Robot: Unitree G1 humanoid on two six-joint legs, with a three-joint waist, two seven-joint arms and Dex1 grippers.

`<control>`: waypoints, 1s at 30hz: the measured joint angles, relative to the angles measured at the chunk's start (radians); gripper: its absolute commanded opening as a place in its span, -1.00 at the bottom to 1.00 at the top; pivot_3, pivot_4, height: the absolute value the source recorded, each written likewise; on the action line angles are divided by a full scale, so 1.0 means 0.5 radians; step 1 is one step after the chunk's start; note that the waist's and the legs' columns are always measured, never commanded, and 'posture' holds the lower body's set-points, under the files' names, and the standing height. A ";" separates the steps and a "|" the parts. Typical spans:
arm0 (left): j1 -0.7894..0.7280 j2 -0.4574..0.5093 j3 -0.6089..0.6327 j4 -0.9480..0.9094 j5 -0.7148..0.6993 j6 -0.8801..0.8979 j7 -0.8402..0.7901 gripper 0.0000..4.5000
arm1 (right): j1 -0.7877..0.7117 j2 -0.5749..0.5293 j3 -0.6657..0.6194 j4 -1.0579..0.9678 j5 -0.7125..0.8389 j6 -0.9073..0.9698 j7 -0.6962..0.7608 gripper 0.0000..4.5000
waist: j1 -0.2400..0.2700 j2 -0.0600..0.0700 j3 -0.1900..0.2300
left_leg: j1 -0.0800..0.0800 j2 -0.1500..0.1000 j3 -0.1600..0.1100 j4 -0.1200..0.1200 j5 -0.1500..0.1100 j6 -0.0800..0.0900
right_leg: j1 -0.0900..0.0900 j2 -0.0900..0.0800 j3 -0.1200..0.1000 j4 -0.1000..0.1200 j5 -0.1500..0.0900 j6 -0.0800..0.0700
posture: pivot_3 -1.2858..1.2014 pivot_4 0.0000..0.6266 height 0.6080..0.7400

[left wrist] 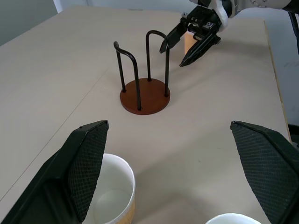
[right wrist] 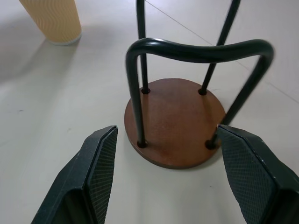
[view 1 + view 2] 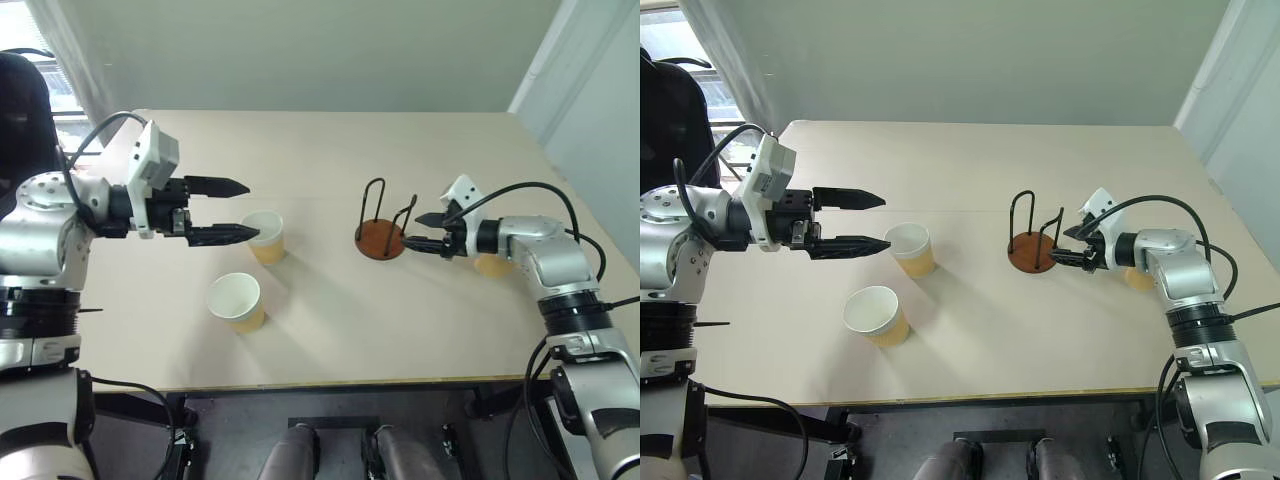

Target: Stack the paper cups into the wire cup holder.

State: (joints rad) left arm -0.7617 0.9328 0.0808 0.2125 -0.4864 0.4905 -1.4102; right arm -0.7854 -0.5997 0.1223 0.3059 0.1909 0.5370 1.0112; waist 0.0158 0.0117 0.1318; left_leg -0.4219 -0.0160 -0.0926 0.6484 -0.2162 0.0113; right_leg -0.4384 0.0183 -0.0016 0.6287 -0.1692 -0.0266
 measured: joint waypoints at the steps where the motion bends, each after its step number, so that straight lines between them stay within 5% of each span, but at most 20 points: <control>1: 0.000 0.001 0.000 0.000 -0.001 0.001 -0.001 0.98 | 0.000 0.000 0.008 -0.020 0.002 0.016 0.003 0.50 | 0.000 0.000 0.000 | 0.000 0.000 0.000 0.000 0.000 0.000 | 0.000 0.000 0.000 0.000 0.000 0.000 | 0.03 -0.52 1.00; 26: 0.000 0.015 0.001 0.001 -0.015 0.017 0.008 0.98 | -0.089 0.162 0.080 -0.165 -0.003 0.268 -0.136 0.50 | 0.000 0.000 0.000 | -0.005 0.000 0.000 0.000 0.000 -0.001 | -0.006 0.000 0.000 0.001 0.000 -0.001 | 0.03 -0.52 1.00; 30: 0.001 0.017 0.009 0.001 -0.016 0.017 0.014 1.00 | -0.074 0.190 0.111 -0.165 -0.043 0.271 -0.199 0.13 | 0.000 0.000 0.000 | -0.005 0.000 0.000 0.000 0.000 -0.001 | -0.006 0.000 0.000 0.001 0.000 -0.001 | 0.03 -0.52 1.00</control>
State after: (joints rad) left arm -0.7610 0.9414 0.0854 0.2131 -0.4944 0.4992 -1.4032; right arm -0.8222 -0.5048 0.1778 0.2232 0.1696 0.6727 0.9118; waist 0.0158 0.0117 0.1318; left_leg -0.4242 -0.0160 -0.0926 0.6484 -0.2161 0.0108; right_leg -0.4414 0.0183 -0.0016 0.6289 -0.1690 -0.0271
